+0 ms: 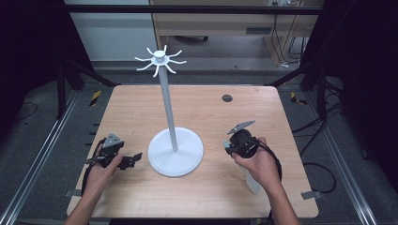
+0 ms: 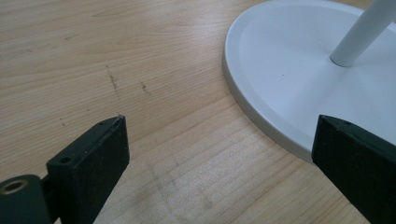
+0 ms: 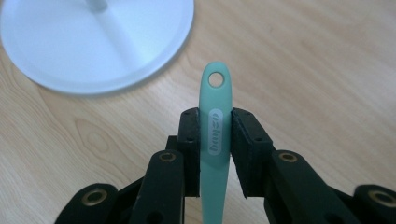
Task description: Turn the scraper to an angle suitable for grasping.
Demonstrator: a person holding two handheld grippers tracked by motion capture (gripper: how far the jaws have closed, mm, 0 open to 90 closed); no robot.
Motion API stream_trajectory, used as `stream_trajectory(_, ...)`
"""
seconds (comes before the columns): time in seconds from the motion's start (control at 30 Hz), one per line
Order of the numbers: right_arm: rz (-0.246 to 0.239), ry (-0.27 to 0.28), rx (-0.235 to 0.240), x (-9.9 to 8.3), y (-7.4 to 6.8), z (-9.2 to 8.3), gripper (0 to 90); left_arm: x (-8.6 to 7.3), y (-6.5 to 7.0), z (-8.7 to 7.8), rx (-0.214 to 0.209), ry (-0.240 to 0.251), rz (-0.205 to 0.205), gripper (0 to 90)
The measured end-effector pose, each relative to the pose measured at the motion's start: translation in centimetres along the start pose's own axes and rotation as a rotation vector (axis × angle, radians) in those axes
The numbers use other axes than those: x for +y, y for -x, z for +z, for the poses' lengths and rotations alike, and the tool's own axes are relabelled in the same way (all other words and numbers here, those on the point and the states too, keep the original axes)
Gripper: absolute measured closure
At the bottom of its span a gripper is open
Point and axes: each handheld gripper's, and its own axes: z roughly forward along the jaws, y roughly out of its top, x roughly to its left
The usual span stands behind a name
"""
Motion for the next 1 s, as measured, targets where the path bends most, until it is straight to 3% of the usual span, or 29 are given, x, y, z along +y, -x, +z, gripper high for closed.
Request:
stream_trajectory(0.03,0.0,0.0,0.0,0.0,0.0,0.0,74.1,0.0,0.0,0.0,0.0,0.0,0.0,3.7)
stream_trajectory(0.13,0.006,0.095,-0.005,0.1,0.2,-1.6,74.2,0.0,0.0,0.0,0.001,0.0,0.0,3.7)
stream_trajectory(0.27,0.015,0.155,-0.003,0.2,0.4,-2.6,74.3,0.0,0.0,0.0,0.001,-0.001,0.0,3.8)
stream_trajectory(0.5,0.035,0.21,0.01,0.5,0.5,-3.9,74.3,0.0,0.0,0.0,0.0,-0.001,-0.001,3.7)
stream_trajectory(0.63,0.045,0.272,0.035,1.0,0.5,-5.2,74.4,0.0,0.0,0.0,0.001,-0.001,-0.002,3.7)
stream_trajectory(1.0,0.041,0.362,0.043,2.3,0.1,-7.2,74.4,0.0,-0.1,0.0,-0.001,-0.001,-0.004,3.7)
